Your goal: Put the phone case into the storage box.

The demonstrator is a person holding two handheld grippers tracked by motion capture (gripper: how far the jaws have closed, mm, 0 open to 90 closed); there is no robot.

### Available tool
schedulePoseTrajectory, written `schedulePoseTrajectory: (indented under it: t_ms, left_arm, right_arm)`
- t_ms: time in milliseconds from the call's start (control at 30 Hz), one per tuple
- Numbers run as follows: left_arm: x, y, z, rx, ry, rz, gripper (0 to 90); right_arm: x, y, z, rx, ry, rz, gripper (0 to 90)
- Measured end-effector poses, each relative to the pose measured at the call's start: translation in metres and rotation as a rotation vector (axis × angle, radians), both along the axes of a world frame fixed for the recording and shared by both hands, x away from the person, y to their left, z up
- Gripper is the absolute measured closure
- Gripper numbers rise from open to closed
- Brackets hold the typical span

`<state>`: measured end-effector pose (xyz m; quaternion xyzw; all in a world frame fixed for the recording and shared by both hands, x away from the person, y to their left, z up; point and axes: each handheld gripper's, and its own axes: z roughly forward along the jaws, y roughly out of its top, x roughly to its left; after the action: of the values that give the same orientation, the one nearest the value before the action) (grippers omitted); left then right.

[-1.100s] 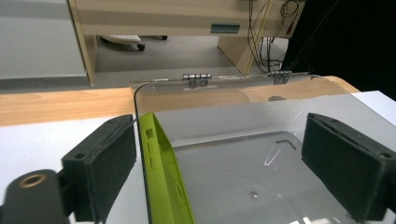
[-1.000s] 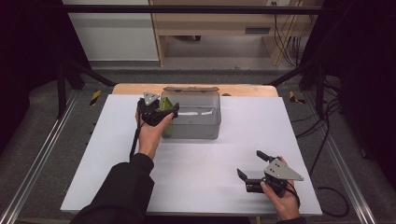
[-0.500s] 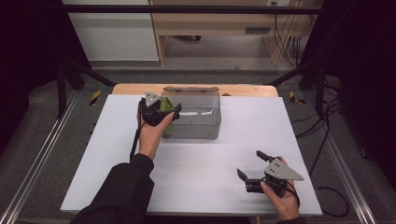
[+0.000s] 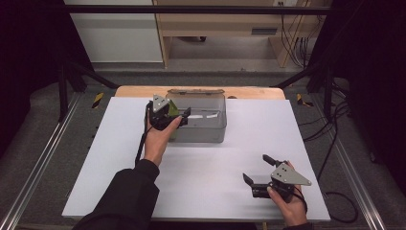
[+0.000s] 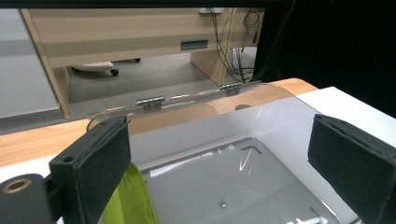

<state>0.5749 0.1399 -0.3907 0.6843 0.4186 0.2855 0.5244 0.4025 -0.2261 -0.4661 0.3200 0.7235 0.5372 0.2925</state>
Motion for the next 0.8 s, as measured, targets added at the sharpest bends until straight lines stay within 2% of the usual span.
schedulePoseTrajectory:
  t_ms: [200, 533, 800]
  left_arm:
    - [-0.005, -0.004, 0.003, -0.016, -0.003, -0.012, 4.0]
    - [-0.015, -0.007, 0.009, -0.019, -0.014, -0.042, 3.8]
    - [-0.024, 0.0, 0.012, -0.047, -0.035, -0.049, 3.7]
  right_arm:
    - [0.0, 0.0, 0.0, 0.003, 0.002, 0.002, 4.8]
    - [0.0, 0.0, 0.0, 0.007, 0.002, 0.005, 4.7]
    - [0.0, 0.0, 0.0, 0.007, 0.003, 0.006, 4.7]
